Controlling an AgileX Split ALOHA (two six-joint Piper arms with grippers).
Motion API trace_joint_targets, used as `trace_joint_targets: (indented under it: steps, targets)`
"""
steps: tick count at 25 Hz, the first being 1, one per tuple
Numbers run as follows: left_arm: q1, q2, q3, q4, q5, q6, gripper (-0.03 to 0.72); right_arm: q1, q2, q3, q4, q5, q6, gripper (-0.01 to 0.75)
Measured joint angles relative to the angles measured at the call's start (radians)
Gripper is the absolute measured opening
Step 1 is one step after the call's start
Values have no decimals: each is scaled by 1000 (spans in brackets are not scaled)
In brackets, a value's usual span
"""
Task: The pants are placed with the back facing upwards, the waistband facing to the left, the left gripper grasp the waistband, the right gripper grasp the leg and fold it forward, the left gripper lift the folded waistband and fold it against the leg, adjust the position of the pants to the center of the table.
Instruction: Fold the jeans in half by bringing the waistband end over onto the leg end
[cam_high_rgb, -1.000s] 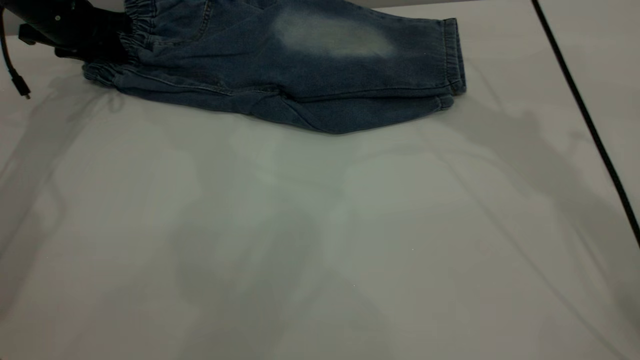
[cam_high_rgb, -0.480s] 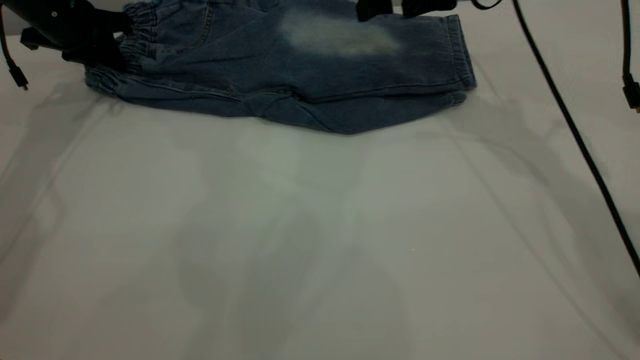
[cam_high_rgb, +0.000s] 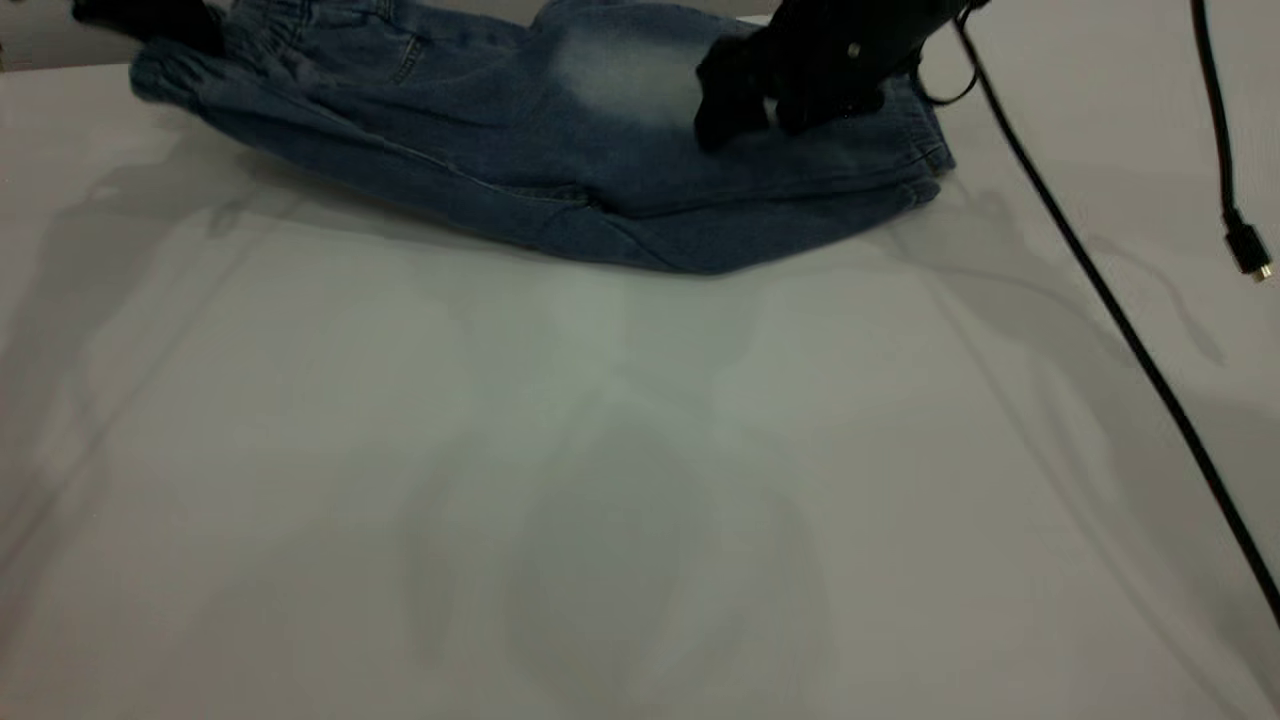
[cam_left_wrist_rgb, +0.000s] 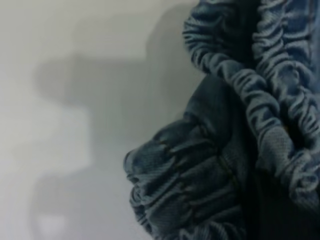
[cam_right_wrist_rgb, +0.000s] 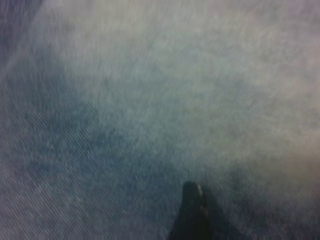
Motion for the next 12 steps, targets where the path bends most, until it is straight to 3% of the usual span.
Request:
trace_joint_targets:
  steps: [7, 12]
  targets:
    - [0, -49, -9, -19, 1, 3, 97, 20, -24, 0, -138, 170, 93, 486]
    - [-1, -75, -9, -66, 21, 24, 97, 21, -55, -2, -341, 295, 265, 484]
